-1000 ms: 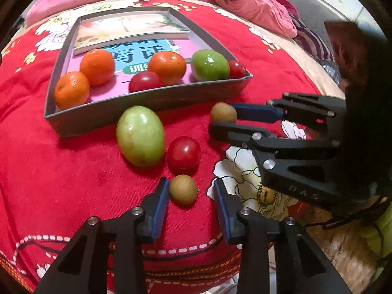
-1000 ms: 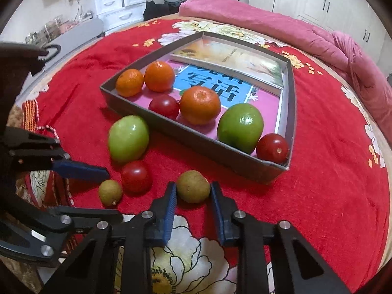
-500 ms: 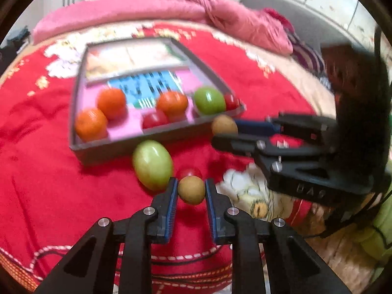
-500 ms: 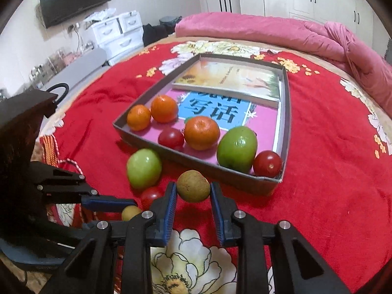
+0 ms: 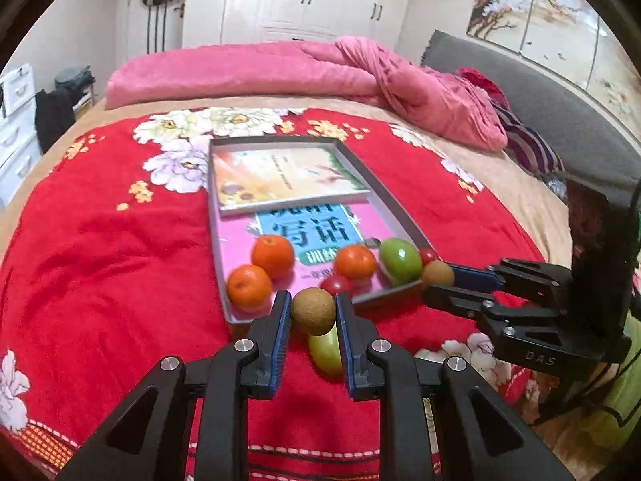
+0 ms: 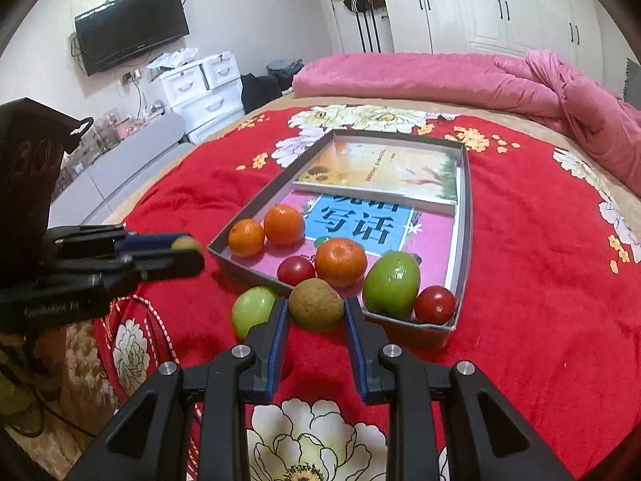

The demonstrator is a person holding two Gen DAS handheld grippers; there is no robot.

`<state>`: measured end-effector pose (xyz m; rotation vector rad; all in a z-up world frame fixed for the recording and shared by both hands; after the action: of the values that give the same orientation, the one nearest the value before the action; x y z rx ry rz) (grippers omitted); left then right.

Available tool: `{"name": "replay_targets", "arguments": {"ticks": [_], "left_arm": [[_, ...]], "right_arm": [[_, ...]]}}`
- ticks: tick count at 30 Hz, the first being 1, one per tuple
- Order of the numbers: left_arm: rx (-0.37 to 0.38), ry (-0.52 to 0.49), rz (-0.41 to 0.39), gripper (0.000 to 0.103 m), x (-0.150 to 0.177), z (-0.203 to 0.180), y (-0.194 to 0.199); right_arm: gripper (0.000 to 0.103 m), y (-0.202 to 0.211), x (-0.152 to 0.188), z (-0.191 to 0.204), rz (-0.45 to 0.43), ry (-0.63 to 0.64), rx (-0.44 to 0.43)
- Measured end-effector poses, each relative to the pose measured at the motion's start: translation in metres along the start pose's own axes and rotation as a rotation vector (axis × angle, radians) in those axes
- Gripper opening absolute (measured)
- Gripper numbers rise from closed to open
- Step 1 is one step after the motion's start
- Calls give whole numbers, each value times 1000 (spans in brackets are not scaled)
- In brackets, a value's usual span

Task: Organize fruits
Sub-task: 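Lift and carry both held kiwis over the tray rim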

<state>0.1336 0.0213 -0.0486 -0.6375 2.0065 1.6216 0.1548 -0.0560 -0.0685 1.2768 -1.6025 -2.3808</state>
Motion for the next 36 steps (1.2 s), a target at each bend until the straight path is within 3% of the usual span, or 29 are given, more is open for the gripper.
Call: {"name": "replay_targets", "arguments": {"ticks": [14, 36], "left_arm": [[-38, 11, -24, 23, -17, 15, -4], [-3, 17, 59, 23, -13, 10, -46]], "right_arm": [[28, 6, -12, -2, -55, -13, 2], [28, -10, -18, -6, -46, -27, 7]]}}
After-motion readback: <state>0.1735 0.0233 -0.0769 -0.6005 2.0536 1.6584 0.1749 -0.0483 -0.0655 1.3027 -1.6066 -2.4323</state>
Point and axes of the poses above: each gripper's, at about its wrist camera, not at the fingertips, and y roughly against the way its jaws point, z to its left, x to its underside, the point moved 8 cm from there along -y, roughly the way its jaws point, and after that the axes turned 4 degrees about z, right-handed, at the moved point
